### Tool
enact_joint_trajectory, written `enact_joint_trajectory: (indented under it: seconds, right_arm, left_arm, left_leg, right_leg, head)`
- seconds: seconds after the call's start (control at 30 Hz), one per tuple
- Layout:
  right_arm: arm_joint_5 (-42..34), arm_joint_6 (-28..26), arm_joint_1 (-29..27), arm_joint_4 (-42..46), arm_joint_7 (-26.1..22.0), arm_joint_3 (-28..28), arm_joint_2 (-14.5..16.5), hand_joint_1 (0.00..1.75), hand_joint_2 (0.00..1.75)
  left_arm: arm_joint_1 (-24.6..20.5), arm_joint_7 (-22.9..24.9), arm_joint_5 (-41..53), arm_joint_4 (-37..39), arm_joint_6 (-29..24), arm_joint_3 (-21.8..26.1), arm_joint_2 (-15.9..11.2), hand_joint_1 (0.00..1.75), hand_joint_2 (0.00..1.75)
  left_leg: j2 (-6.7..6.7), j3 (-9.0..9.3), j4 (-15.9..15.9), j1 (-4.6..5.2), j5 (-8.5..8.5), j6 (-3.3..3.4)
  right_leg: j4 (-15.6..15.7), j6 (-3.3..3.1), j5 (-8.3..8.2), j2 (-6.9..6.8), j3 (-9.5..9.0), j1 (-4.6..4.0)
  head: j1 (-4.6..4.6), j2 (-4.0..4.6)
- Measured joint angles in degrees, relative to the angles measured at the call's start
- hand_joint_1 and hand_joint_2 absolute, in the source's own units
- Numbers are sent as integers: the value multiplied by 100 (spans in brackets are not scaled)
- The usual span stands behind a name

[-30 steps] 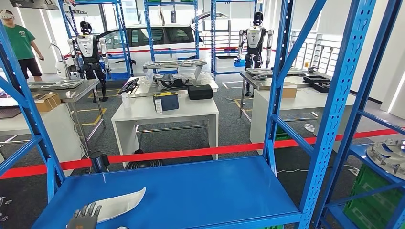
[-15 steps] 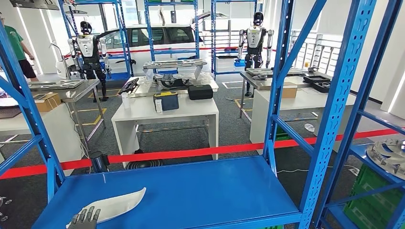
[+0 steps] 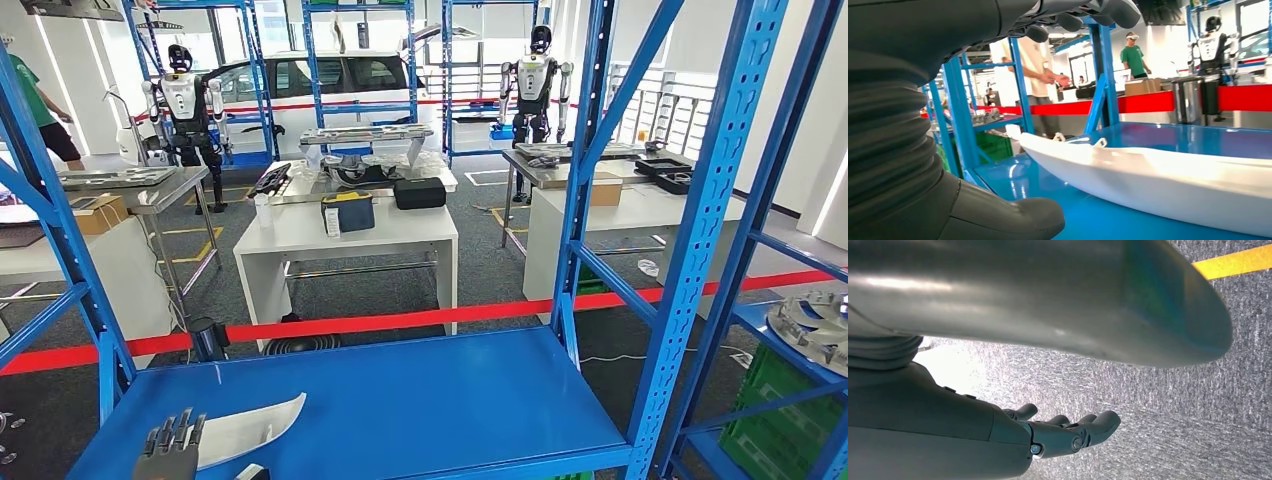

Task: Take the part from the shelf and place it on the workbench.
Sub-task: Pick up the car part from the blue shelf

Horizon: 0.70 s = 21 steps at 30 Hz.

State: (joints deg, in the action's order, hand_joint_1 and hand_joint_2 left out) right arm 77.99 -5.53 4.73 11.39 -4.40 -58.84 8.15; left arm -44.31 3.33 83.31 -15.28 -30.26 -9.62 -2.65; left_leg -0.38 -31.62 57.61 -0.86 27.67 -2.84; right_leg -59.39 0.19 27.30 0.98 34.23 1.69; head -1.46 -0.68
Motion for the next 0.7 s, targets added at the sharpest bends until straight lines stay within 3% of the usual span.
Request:
enact_joint_trajectory:
  seconds: [0.07, 0.4, 0.5, 0.7]
  right_arm:
    - [0, 1, -1, 0, -5, 0, 0, 0, 0]
    - [-15, 3, -7, 0, -68, 0, 0, 0, 0]
    - [-16, 3, -9, 0, -143, 0, 0, 0, 0]
    - [-27, 3, -7, 0, -208, 0, 0, 0, 0]
  left_arm:
    - [-32, -362, -231, -13, 105, 110, 15, 0, 0]
    - [-593, -2001, -1199, -184, 958, 784, 120, 0, 0]
    - [-722, -2212, -1270, -253, 1228, 846, 145, 0, 0]
    - [-892, -2245, -1191, -390, 1249, 855, 226, 0, 0]
  left_leg:
    - [0, 0, 2, 0, 0, 0]
    - [0, -1, 7, 0, 0, 0]
    - [0, -2, 13, 1, 1, 3]
    - [1, -10, 43, 16, 21, 36]
  right_leg:
    - [0, 0, 0, 0, 0, 0]
    - [0, 5, -4, 0, -2, -3]
    - [1, 7, -5, 0, -3, 7]
    - [3, 31, -8, 1, -8, 33]
  head:
    - [0, 0]
    - [0, 0]
    - [0, 0]
    - [0, 0]
